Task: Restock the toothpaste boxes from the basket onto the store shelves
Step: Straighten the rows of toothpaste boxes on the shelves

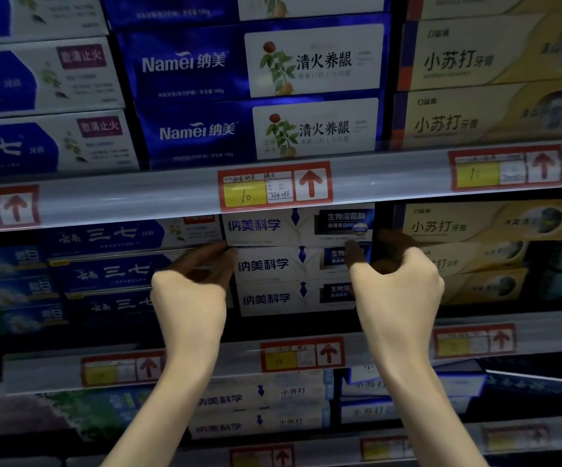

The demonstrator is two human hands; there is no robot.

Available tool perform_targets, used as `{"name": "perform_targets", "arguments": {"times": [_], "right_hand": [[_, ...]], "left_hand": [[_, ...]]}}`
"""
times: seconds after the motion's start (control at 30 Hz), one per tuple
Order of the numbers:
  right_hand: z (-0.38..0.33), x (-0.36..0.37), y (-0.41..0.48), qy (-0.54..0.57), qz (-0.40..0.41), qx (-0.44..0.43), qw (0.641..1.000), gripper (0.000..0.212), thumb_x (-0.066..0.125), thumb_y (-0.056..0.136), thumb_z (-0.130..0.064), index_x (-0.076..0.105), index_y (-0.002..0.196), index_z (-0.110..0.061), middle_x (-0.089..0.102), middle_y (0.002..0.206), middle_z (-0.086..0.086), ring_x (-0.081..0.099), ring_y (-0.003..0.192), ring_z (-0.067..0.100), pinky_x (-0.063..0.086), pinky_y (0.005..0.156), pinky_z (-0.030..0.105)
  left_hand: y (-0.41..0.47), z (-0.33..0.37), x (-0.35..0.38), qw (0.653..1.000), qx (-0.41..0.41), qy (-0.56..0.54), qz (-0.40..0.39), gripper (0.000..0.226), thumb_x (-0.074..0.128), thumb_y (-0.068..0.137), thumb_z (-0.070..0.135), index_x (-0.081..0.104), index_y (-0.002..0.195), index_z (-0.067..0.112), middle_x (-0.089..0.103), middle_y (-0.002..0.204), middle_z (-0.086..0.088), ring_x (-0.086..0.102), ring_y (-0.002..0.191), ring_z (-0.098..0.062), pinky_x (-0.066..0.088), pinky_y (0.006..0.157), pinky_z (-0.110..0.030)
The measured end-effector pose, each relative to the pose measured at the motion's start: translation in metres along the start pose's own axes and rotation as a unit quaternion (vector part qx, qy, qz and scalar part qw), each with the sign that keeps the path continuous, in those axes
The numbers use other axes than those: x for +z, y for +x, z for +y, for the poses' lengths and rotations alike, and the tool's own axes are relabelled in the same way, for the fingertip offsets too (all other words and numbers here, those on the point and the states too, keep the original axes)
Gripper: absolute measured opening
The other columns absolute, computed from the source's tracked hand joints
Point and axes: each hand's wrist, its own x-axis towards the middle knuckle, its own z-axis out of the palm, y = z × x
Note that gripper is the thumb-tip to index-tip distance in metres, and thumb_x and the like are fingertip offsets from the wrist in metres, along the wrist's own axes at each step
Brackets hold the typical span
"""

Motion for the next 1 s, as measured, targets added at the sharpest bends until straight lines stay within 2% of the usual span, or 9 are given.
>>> {"name": "perform_targets", "arguments": {"times": [0.1, 0.33, 0.43, 0.53, 0.63, 0.7, 0.83, 0.93, 1.0], "right_hand": [[0.004, 0.000, 0.002, -0.003, 0.018, 0.014, 1.000, 0.016, 0.077, 0.090, -0.017, 0.068, 0.100, -0.026, 0.069, 0.078, -0.005, 0.066, 0.067, 0.017, 0.050, 0.056, 0.028], [0.013, 0.002, 0.006, -0.044, 0.056, 0.005, 0.997, 0.011, 0.075, 0.094, -0.014, 0.075, 0.100, -0.023, 0.071, 0.079, -0.005, 0.068, 0.063, 0.022, 0.060, 0.063, 0.038], [0.013, 0.003, 0.006, -0.027, 0.062, 0.000, 0.998, 0.019, 0.075, 0.095, -0.020, 0.078, 0.114, -0.020, 0.073, 0.084, -0.008, 0.069, 0.067, 0.019, 0.060, 0.069, 0.036], [0.015, 0.003, 0.007, -0.004, 0.065, 0.004, 0.998, 0.022, 0.075, 0.096, -0.021, 0.077, 0.118, -0.019, 0.076, 0.096, -0.005, 0.070, 0.078, 0.016, 0.057, 0.076, 0.030], [0.018, 0.002, 0.010, 0.002, 0.064, 0.012, 0.998, 0.015, 0.074, 0.096, -0.019, 0.079, 0.109, -0.012, 0.076, 0.091, -0.002, 0.068, 0.076, 0.010, 0.051, 0.068, 0.017], [0.018, 0.002, 0.010, 0.004, 0.065, 0.006, 0.998, 0.015, 0.074, 0.096, -0.016, 0.079, 0.110, -0.015, 0.072, 0.085, -0.008, 0.066, 0.074, 0.003, 0.050, 0.065, 0.016], [0.023, 0.003, 0.012, -0.013, 0.064, 0.011, 0.998, 0.007, 0.073, 0.094, -0.007, 0.079, 0.093, -0.004, 0.062, 0.070, -0.013, 0.067, 0.065, 0.019, 0.054, 0.057, 0.032], [0.031, 0.005, 0.014, -0.025, 0.075, 0.009, 0.997, 0.012, 0.070, 0.090, 0.004, 0.070, 0.080, 0.009, 0.062, 0.063, -0.002, 0.066, 0.061, 0.032, 0.058, 0.053, 0.047], [0.033, 0.006, 0.015, -0.023, 0.082, 0.011, 0.996, 0.012, 0.069, 0.089, 0.006, 0.068, 0.078, 0.011, 0.065, 0.064, 0.005, 0.067, 0.064, 0.031, 0.059, 0.056, 0.048]], "left_hand": [[-0.001, 0.000, 0.001, 1.000, -0.002, -0.009, 0.009, 0.026, 0.078, 0.090, 0.009, 0.078, 0.103, 0.032, 0.074, 0.095, 0.020, 0.067, 0.084, 0.014, 0.047, 0.063, -0.001], [-0.001, -0.001, 0.000, 1.000, 0.007, -0.006, 0.021, 0.024, 0.078, 0.089, 0.005, 0.082, 0.101, 0.026, 0.078, 0.096, 0.013, 0.071, 0.090, 0.005, 0.050, 0.068, -0.002], [-0.002, -0.001, 0.000, 1.000, 0.011, -0.006, 0.015, 0.030, 0.074, 0.089, -0.004, 0.082, 0.102, 0.021, 0.078, 0.096, 0.011, 0.071, 0.093, 0.003, 0.055, 0.076, -0.007], [-0.002, -0.004, 0.000, 1.000, 0.014, 0.001, 0.018, 0.027, 0.077, 0.089, 0.001, 0.082, 0.105, 0.022, 0.078, 0.097, 0.013, 0.072, 0.095, 0.001, 0.054, 0.077, -0.006], [0.001, -0.006, 0.000, 1.000, 0.005, -0.008, 0.027, 0.024, 0.079, 0.089, 0.008, 0.081, 0.106, 0.025, 0.078, 0.099, 0.013, 0.071, 0.095, 0.000, 0.052, 0.075, -0.003], [0.002, -0.007, 0.000, 0.999, 0.003, -0.015, 0.031, 0.022, 0.080, 0.089, 0.011, 0.081, 0.105, 0.026, 0.078, 0.100, 0.012, 0.072, 0.096, -0.002, 0.054, 0.077, -0.005], [0.002, -0.008, -0.001, 0.999, 0.003, -0.006, 0.032, 0.021, 0.080, 0.089, 0.010, 0.082, 0.104, 0.024, 0.079, 0.100, 0.010, 0.073, 0.096, -0.004, 0.054, 0.076, -0.007], [0.002, -0.007, -0.001, 1.000, 0.008, -0.003, 0.027, 0.021, 0.080, 0.089, 0.010, 0.082, 0.103, 0.025, 0.079, 0.099, 0.011, 0.073, 0.095, -0.001, 0.054, 0.077, -0.007], [0.002, -0.006, -0.001, 1.000, 0.011, 0.001, 0.027, 0.021, 0.080, 0.089, 0.010, 0.081, 0.103, 0.026, 0.078, 0.098, 0.013, 0.073, 0.094, 0.000, 0.054, 0.076, -0.007]]}}
